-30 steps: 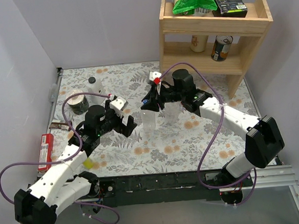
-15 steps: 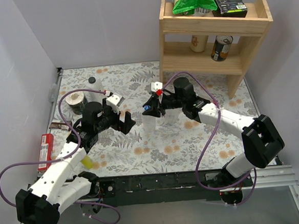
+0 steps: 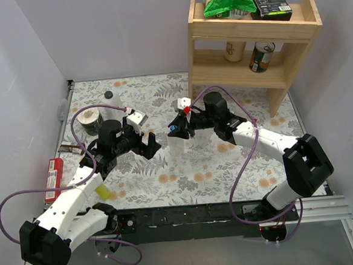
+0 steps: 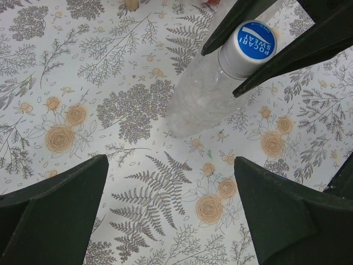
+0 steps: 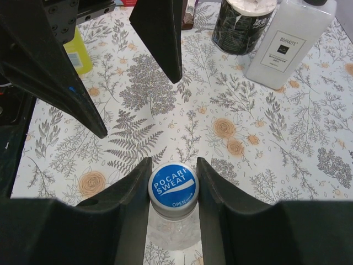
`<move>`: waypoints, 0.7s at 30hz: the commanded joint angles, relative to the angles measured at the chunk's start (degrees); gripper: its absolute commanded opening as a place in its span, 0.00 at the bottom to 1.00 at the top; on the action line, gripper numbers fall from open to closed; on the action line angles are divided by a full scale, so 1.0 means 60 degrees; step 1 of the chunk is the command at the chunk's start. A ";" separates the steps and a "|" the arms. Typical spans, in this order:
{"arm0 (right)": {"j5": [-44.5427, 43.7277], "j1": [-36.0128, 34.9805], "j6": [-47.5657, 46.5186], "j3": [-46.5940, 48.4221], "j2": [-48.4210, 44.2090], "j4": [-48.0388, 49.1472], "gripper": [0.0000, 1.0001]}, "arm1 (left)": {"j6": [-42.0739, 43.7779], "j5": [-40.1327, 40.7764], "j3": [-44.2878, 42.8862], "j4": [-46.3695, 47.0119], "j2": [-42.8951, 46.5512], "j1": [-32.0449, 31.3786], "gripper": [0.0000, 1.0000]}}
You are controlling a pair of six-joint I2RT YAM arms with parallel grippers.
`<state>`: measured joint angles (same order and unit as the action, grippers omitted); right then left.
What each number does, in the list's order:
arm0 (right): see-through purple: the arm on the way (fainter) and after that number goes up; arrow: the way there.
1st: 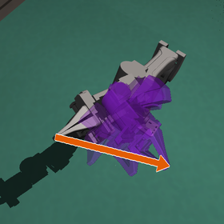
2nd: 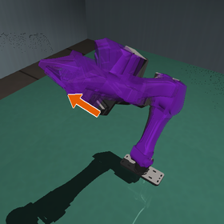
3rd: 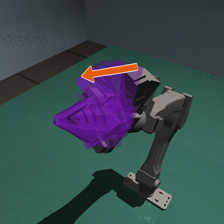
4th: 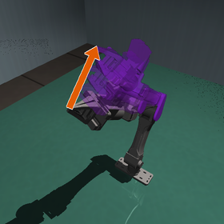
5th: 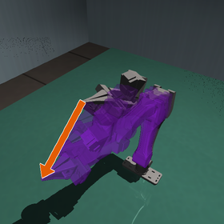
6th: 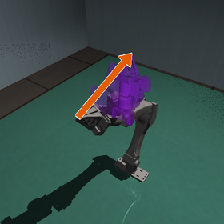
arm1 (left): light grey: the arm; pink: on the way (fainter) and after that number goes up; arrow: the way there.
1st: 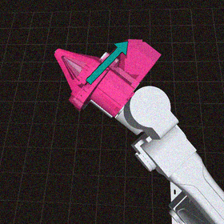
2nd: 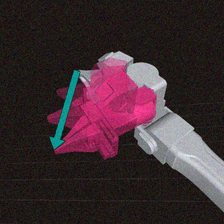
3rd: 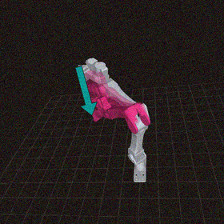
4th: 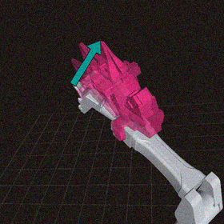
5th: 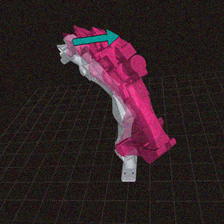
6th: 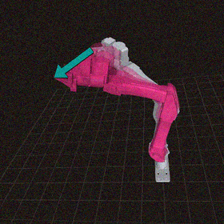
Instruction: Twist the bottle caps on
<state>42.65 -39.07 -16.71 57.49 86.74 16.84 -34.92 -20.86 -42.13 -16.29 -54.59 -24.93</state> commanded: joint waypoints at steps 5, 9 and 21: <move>-0.0180 0.0022 0.0016 0.0364 0.0382 -0.0126 0.44 | 0.0121 -0.0287 -0.0156 0.0035 0.0104 0.0068 0.98; -0.0312 0.0008 0.0206 0.0568 0.0280 -0.0111 0.65 | 0.0150 -0.0361 -0.0142 0.0006 0.0089 0.0082 0.98; -0.0589 0.0022 0.0924 0.1767 -0.0203 -0.1116 0.85 | 0.0297 -0.0552 -0.0185 -0.0169 0.0089 0.0082 0.98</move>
<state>39.97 -39.07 -13.41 61.43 88.20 14.76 -34.28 -23.38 -42.11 -16.40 -54.70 -24.84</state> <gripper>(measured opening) 0.810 0.981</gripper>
